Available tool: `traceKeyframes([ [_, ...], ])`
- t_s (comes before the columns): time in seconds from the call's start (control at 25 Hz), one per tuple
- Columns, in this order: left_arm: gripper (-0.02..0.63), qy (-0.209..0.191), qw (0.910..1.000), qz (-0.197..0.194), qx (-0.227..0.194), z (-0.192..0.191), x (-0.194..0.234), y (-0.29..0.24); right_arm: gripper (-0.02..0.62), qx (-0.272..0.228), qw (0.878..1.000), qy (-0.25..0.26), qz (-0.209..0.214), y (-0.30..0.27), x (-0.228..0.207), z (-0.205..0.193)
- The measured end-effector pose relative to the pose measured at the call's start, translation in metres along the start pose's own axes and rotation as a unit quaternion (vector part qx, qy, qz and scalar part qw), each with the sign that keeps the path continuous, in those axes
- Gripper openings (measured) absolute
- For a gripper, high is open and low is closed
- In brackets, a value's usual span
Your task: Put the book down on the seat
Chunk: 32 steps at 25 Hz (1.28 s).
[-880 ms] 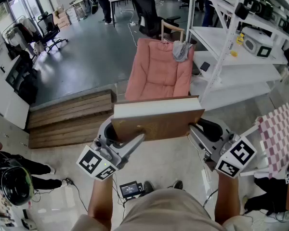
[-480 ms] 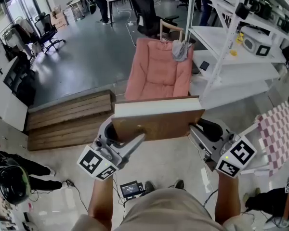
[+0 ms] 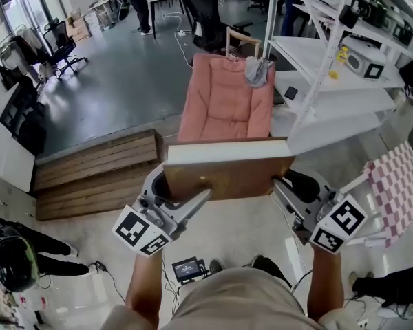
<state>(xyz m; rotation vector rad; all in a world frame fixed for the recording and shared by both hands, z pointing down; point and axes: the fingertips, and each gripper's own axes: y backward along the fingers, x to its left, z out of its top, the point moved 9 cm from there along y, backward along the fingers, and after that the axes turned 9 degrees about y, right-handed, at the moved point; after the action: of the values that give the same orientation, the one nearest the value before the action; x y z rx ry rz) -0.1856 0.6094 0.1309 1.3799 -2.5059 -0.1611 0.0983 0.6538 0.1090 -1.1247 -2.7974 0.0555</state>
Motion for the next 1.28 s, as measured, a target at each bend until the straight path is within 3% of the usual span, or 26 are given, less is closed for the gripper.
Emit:
traceKeyframes([
  [0.32, 0.35, 0.005, 0.9999, 0.007, 0.005, -0.001, 0.025, -0.012, 0.087, -0.001, 1.0, -0.009, 0.007, -0.023, -0.02, -0.003],
  [0.88, 0.35, -0.011, 0.9965, 0.082, 0.007, -0.019, 0.074, -0.109, 0.087, -0.018, 0.996, -0.023, 0.082, -0.08, -0.156, -0.027],
  [1.28, 0.35, -0.019, 0.9922, 0.123, 0.01, -0.027, 0.097, -0.158, 0.087, -0.023, 0.992, -0.03, 0.122, -0.109, -0.225, -0.037],
])
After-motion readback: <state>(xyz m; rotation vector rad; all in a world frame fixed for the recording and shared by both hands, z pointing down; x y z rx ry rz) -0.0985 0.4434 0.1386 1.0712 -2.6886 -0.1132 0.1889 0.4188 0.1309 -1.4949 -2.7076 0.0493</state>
